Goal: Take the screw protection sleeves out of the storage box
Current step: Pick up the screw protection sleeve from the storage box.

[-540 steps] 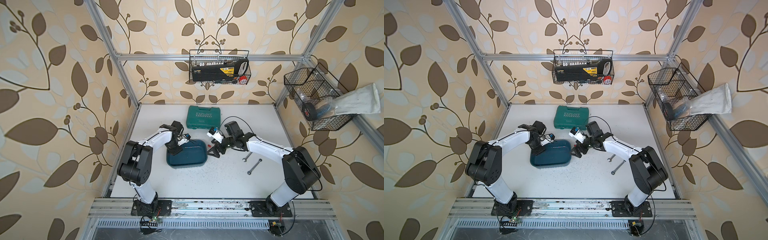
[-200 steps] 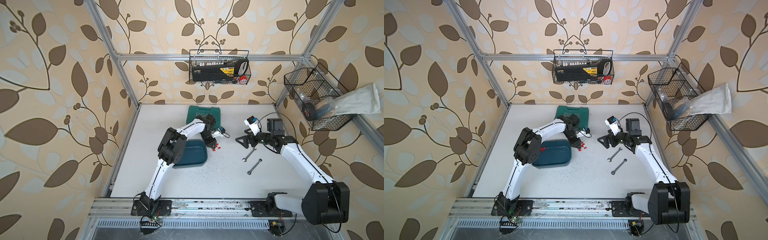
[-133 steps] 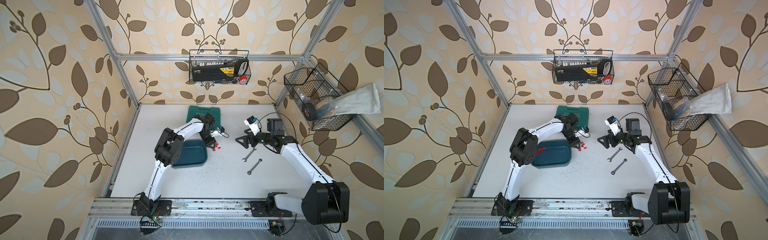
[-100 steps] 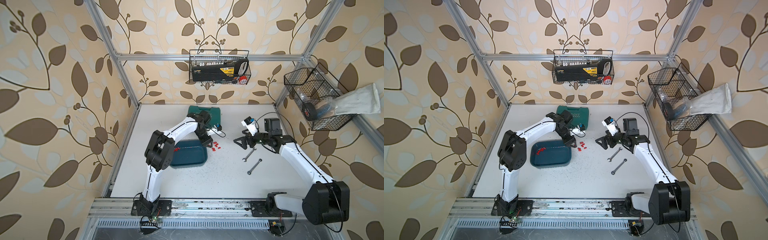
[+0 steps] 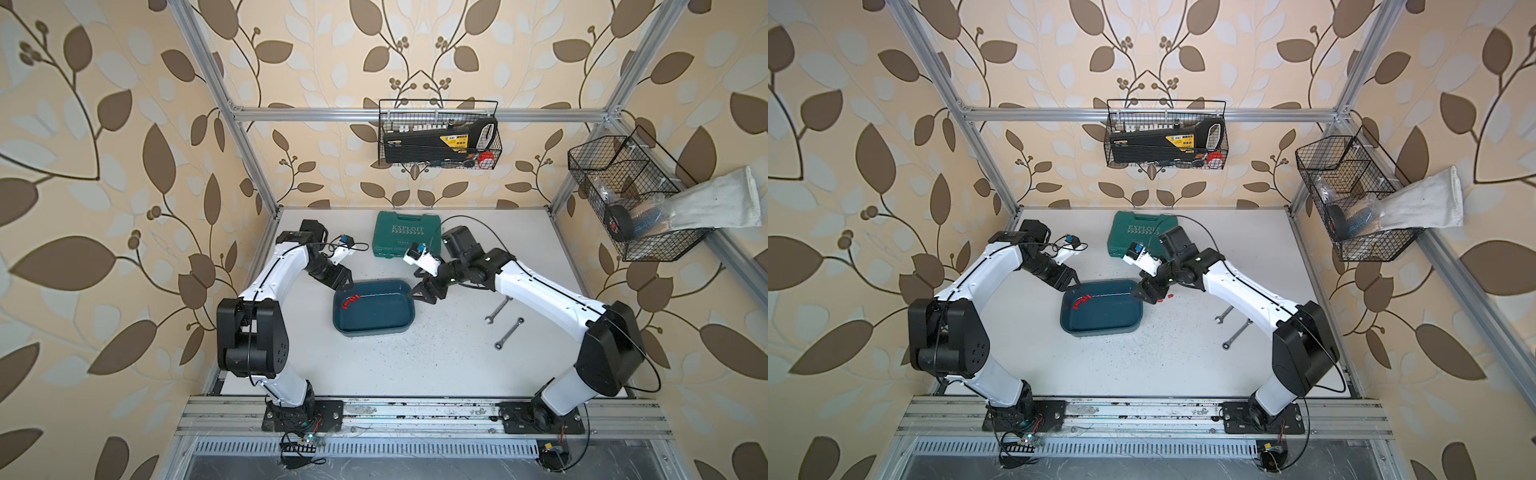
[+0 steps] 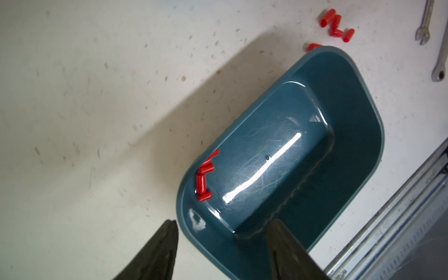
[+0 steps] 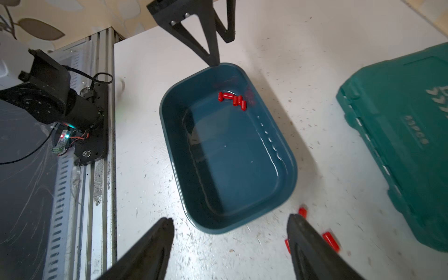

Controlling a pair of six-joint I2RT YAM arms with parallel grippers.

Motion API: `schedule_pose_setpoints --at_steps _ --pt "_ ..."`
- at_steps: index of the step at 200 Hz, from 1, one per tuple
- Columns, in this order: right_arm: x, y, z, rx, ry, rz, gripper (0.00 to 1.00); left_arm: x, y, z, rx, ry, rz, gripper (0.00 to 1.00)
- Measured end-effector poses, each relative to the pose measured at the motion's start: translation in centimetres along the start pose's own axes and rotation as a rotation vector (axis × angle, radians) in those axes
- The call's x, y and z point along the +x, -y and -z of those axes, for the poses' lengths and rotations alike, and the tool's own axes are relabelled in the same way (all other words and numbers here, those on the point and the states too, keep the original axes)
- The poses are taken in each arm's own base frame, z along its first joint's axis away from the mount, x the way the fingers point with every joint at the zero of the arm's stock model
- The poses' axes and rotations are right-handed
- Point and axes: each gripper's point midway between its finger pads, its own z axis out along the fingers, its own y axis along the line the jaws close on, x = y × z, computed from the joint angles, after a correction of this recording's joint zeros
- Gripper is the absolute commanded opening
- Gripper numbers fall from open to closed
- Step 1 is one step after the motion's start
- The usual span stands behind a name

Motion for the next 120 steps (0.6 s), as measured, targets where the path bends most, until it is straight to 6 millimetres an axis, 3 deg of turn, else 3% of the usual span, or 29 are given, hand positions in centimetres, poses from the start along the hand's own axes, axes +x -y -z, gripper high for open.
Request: schedule_pose_setpoints --at_steps 26,72,120 --pt "0.1 -1.7 -3.9 -0.007 -0.056 0.015 0.67 1.6 -2.2 0.1 -0.003 -0.012 0.146 0.64" --pt "-0.9 -4.0 -9.6 0.026 -0.088 0.074 0.55 3.0 -3.3 -2.2 0.077 -0.075 0.31 0.59" --pt "-1.6 -2.4 -14.5 0.106 -0.107 0.073 0.47 3.9 -3.2 -4.2 0.133 -0.136 0.391 0.46"
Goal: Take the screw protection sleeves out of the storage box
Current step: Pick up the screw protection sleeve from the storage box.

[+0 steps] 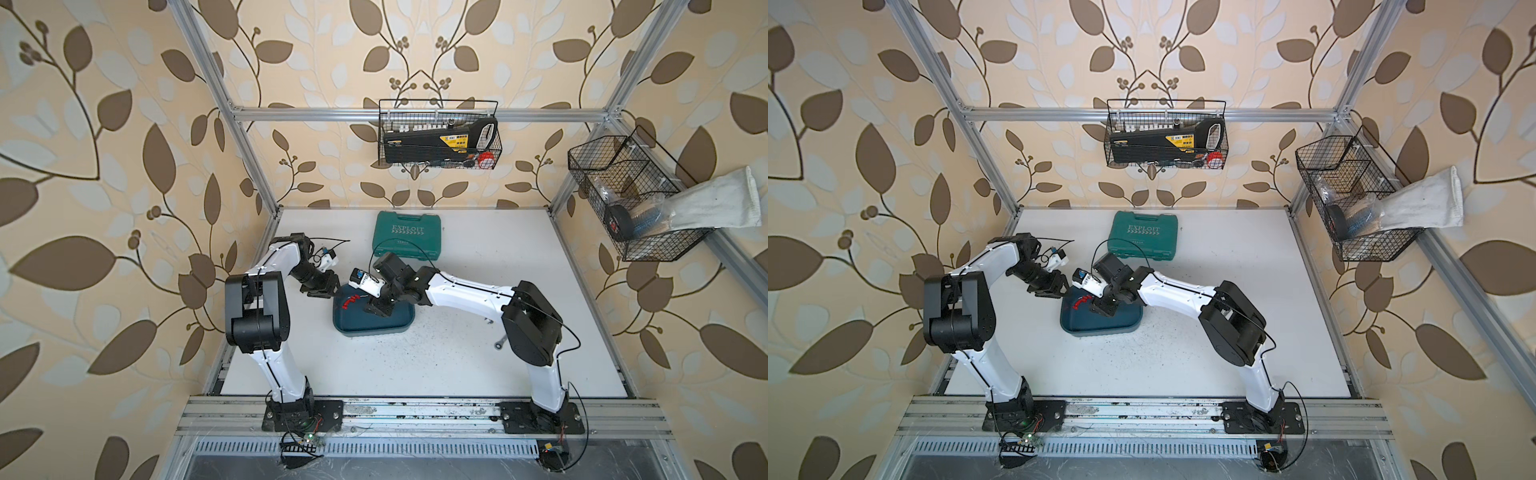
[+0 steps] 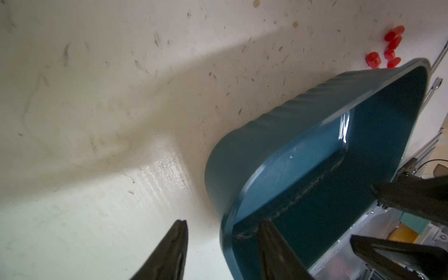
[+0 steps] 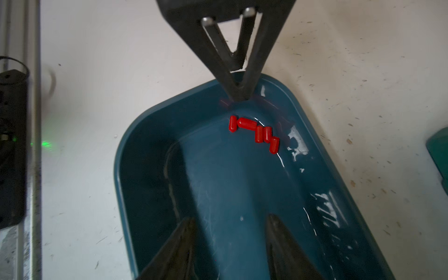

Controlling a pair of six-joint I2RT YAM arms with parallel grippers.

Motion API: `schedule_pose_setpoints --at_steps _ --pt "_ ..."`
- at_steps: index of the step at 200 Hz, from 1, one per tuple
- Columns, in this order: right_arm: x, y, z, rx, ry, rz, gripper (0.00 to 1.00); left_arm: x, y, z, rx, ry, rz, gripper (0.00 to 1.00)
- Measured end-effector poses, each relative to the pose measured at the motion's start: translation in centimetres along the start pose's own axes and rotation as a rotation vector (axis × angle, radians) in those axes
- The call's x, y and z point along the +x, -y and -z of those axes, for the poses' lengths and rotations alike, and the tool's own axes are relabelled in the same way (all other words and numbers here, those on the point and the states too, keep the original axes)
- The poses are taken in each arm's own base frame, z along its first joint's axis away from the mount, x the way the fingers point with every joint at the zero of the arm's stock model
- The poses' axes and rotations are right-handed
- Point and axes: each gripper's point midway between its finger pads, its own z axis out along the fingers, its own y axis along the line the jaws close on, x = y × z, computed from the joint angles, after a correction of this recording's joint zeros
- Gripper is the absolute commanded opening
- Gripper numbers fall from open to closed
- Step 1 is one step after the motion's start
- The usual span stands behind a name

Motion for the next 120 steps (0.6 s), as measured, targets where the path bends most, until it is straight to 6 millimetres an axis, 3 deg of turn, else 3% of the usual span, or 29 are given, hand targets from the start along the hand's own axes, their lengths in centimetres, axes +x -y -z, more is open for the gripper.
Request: schedule_pose_setpoints --at_steps 43,120 --pt "-0.4 1.8 -3.0 0.067 -0.02 -0.002 0.44 0.2 -0.1 -0.8 0.022 -0.021 0.028 0.4" --pt "0.0 3.3 -6.4 0.112 -0.05 0.004 0.37 0.2 0.1 -0.8 0.037 -0.022 0.032 0.39"
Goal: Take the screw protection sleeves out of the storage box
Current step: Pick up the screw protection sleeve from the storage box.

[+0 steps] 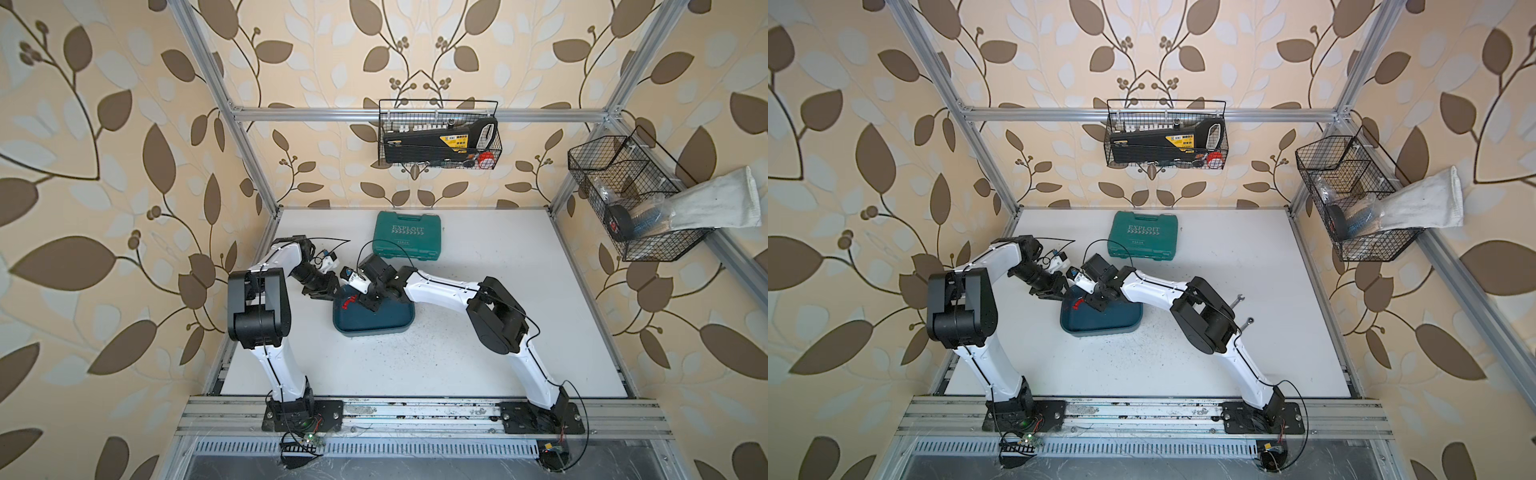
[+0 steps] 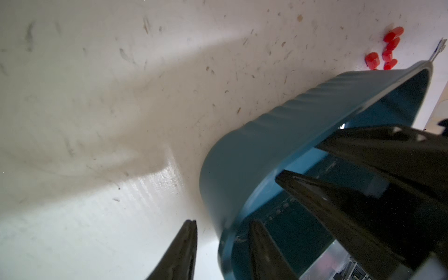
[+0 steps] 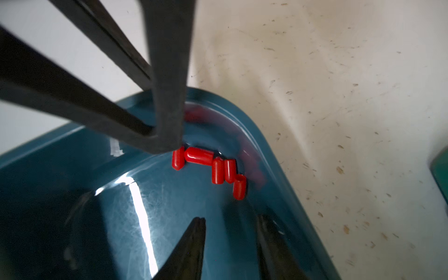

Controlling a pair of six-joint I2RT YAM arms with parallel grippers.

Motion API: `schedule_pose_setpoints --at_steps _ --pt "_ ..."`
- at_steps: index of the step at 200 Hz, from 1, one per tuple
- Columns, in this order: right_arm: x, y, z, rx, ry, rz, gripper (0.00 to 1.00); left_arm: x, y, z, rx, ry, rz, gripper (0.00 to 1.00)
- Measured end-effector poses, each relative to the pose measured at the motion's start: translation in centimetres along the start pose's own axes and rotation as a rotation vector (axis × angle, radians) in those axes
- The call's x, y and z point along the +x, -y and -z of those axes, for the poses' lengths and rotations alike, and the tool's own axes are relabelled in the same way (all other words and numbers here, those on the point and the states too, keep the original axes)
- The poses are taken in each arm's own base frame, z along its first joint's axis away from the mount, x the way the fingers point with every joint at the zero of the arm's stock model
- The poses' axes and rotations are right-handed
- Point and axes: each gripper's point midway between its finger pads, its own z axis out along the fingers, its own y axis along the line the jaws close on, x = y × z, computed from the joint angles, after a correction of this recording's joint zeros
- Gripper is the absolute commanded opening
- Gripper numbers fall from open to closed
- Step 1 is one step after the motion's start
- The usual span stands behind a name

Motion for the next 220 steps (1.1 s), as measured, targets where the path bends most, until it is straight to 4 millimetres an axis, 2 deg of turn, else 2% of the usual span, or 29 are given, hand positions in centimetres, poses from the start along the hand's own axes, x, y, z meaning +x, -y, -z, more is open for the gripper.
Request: schedule_pose_setpoints --at_steps 45,114,156,220 --pt "0.3 0.5 -1.9 0.022 -0.027 -0.001 0.34 0.0 0.0 0.0 0.0 -0.001 0.003 0.39" --pt "0.2 1.2 -2.8 0.07 -0.037 0.003 0.28 0.2 0.0 0.0 0.004 -0.008 0.009 0.39" --pt "0.0 1.3 -3.0 0.103 -0.035 0.006 0.25 0.4 -0.1 0.1 0.005 -0.013 0.017 0.36" --pt "0.0 1.5 -3.0 0.153 -0.03 0.014 0.09 0.5 -0.1 0.1 0.005 -0.016 0.019 0.35"
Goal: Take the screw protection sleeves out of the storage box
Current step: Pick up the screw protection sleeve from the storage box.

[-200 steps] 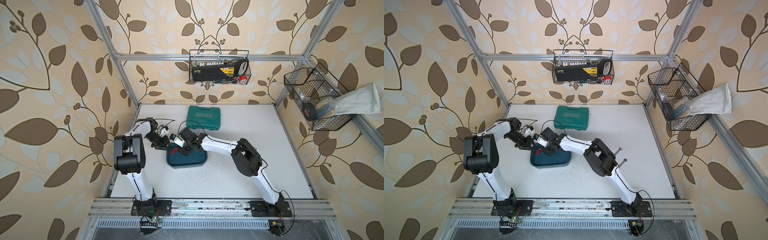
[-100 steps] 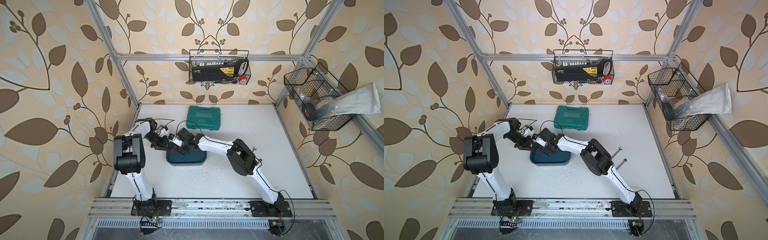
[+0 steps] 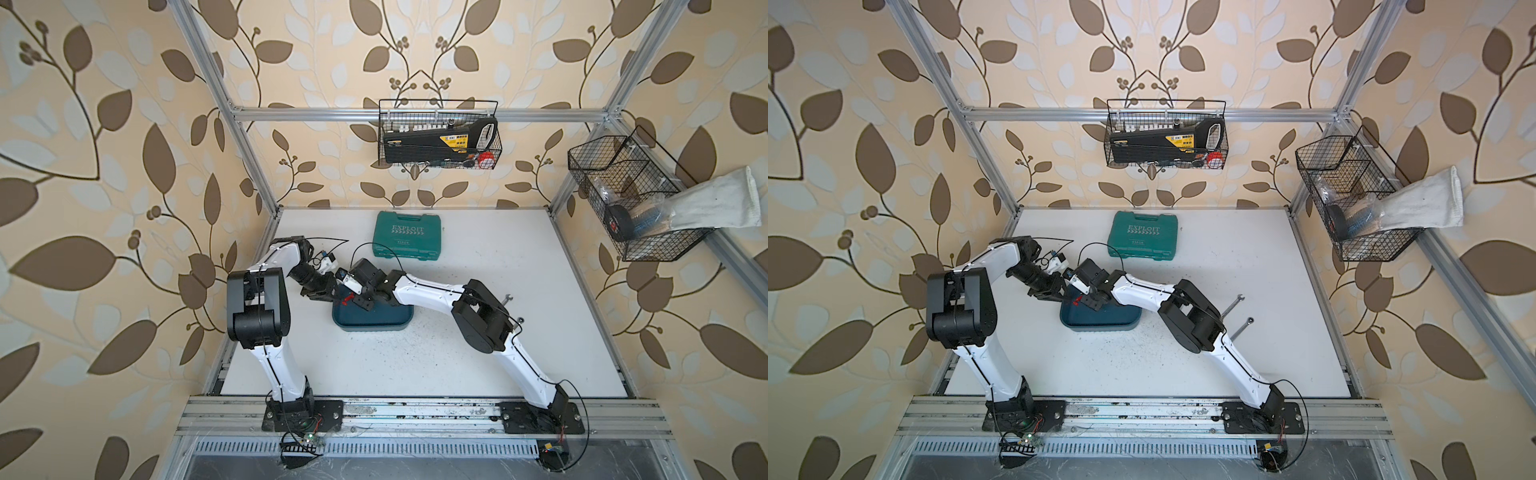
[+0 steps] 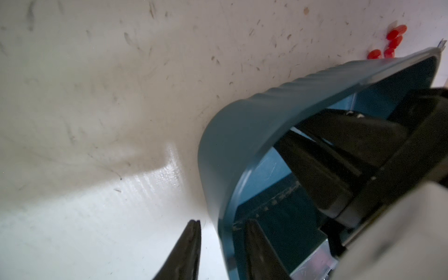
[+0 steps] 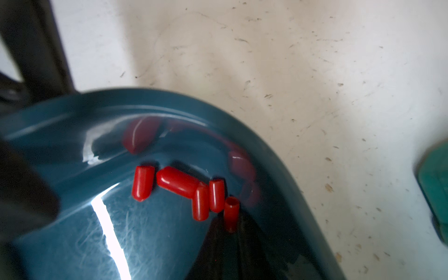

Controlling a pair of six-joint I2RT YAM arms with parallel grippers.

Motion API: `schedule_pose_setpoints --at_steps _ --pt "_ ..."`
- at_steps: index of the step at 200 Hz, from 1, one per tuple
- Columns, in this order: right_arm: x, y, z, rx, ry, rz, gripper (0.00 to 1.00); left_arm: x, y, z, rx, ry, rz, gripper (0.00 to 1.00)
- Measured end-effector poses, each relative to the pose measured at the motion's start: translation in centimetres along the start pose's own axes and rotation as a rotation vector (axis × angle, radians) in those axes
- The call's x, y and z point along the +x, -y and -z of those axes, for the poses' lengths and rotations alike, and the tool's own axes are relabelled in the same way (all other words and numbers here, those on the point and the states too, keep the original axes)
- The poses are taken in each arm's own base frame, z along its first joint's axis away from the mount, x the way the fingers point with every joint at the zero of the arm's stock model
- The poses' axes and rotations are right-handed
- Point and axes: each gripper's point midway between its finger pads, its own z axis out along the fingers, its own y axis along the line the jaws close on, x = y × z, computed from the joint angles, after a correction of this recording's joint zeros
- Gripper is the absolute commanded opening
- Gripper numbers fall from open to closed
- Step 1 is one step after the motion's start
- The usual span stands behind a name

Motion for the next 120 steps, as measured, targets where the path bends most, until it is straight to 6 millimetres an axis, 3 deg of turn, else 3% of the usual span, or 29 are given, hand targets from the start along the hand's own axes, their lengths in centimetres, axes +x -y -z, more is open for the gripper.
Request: schedule_pose_setpoints --at_steps 28,87,120 --pt "0.1 0.0 0.2 0.005 0.008 0.006 0.0 0.1 0.0 0.0 0.001 -0.002 0.002 0.35" --pt "1.4 -0.5 1.7 -0.033 -0.023 0.016 0.0 0.0 0.0 0.0 0.0 0.001 0.0 0.35" --pt "0.7 -0.5 3.5 -0.074 0.0 0.007 0.0 -0.4 0.1 0.3 -0.002 0.01 -0.005 0.36"
